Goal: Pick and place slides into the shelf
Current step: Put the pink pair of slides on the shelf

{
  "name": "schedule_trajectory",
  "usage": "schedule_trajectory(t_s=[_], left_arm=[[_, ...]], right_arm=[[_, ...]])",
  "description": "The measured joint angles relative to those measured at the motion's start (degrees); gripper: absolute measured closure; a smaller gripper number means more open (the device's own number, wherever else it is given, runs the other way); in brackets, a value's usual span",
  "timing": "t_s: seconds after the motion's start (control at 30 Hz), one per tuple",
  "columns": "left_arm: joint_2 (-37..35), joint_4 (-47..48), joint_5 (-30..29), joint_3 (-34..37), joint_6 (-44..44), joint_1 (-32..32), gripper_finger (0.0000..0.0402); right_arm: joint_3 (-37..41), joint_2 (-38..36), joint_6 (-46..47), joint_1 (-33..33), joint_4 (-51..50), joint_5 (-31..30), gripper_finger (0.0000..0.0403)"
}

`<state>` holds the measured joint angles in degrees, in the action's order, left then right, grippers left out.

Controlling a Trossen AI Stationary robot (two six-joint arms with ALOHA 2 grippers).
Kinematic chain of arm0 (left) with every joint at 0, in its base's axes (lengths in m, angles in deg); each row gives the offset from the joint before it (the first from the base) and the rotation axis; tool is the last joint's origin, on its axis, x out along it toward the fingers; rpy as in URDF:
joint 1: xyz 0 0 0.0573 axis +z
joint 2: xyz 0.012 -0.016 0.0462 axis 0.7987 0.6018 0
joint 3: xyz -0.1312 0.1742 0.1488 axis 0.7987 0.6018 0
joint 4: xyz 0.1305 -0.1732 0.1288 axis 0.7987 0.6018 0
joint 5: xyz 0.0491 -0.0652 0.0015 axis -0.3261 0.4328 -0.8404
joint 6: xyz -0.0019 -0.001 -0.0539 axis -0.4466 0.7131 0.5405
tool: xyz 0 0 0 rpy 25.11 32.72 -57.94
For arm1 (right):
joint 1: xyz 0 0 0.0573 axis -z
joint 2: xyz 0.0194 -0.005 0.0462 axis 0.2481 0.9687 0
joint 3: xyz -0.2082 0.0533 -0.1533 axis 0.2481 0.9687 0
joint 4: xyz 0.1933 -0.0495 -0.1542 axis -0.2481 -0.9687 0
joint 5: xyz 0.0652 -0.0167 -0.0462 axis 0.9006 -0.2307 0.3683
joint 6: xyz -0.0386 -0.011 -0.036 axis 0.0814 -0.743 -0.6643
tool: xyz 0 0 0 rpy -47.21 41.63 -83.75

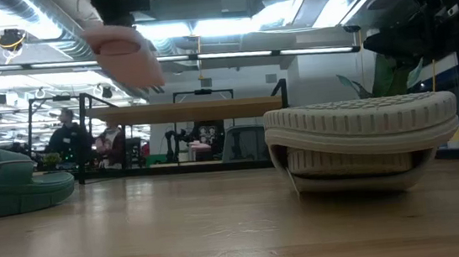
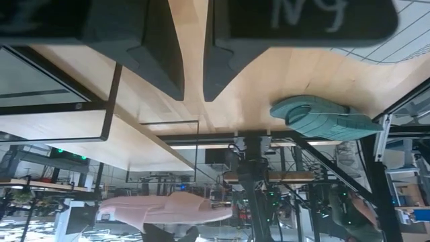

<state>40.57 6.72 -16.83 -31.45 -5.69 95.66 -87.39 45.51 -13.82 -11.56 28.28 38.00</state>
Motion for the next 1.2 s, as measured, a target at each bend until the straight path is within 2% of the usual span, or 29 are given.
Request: schedule_trajectory(t_s=[0.33, 0.87, 1.2], left_arm=[[0.11, -0.68, 1.88, 0.0, -0.15, 1.49, 0.0399], [3.59, -1.15, 0.81, 0.06, 0.16, 1.49, 0.0399], [3.59, -4.29, -3.07, 5.82, -0.61, 1.75, 0.0399]], right_arm=[[0.0, 0.02, 0.03, -0.02, 0.02, -0.04, 0.0344], [0.02, 0.0, 0.04, 0.0, 0.02, -0.09, 0.0344], [0.0, 0.01, 0.04, -0.01, 0.02, -0.11, 0.0344]])
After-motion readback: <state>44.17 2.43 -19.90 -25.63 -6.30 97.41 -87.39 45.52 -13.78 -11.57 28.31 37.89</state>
